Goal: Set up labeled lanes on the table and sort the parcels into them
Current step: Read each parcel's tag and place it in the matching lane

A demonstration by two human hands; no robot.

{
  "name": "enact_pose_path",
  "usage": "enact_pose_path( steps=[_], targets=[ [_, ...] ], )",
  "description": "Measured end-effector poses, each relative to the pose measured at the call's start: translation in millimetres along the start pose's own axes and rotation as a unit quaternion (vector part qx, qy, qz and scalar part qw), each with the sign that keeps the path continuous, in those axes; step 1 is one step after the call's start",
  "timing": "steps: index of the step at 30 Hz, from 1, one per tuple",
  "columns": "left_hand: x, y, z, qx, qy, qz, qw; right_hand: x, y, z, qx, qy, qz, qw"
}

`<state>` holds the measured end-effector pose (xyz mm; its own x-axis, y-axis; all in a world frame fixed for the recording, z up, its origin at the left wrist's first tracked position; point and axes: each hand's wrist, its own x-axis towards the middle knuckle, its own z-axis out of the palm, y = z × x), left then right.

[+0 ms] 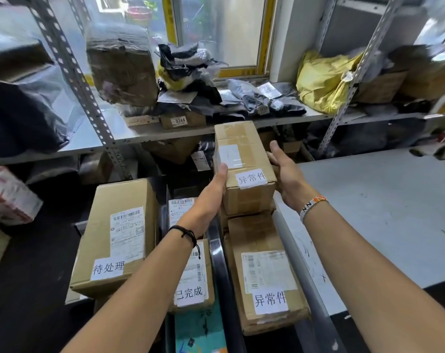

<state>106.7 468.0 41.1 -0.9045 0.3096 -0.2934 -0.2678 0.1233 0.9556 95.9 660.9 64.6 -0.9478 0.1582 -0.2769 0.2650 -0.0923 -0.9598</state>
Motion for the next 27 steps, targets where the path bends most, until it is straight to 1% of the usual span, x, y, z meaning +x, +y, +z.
enact_pose_path(
  steps=[2, 4, 5, 7, 9, 12, 14, 17, 22, 27],
  targets=[
    [-2, 1, -6, 0.013, 0.005, 0.022, 1.0, -8, -11, 6, -0.022, 0.076, -0.05, 0.996],
    [-12, 11, -14, 0.026, 0.015, 0.042, 0.999, -18, -27, 19, -0.092, 0.128, -0.129, 0.979],
    [-16, 17, -18, 0.024, 0.02, 0.052, 0.998, -25, -35, 28, -0.15, 0.143, -0.168, 0.964],
    [-28, 31, -29, 0.012, 0.035, 0.078, 0.996, -42, -53, 52, -0.256, 0.161, -0.243, 0.922],
    [-41, 46, -45, 0.013, 0.05, 0.105, 0.993, -61, -68, 82, -0.301, 0.152, -0.305, 0.891],
    [-65, 62, -76, 0.025, 0.09, 0.161, 0.983, -86, -77, 132, -0.319, 0.086, -0.366, 0.87],
    [-86, 65, -103, 0.043, 0.13, 0.191, 0.972, -97, -75, 168, -0.315, 0.041, -0.382, 0.868],
    [-120, 56, -154, 0.06, 0.211, 0.209, 0.953, -111, -60, 230, -0.275, -0.035, -0.377, 0.884],
    [-177, 31, -242, 0.028, 0.312, 0.184, 0.932, -134, -20, 339, -0.242, -0.143, -0.327, 0.902],
    [-209, 10, -323, 0.031, 0.349, 0.142, 0.926, -140, 9, 431, -0.215, -0.207, -0.279, 0.913]
  ],
)
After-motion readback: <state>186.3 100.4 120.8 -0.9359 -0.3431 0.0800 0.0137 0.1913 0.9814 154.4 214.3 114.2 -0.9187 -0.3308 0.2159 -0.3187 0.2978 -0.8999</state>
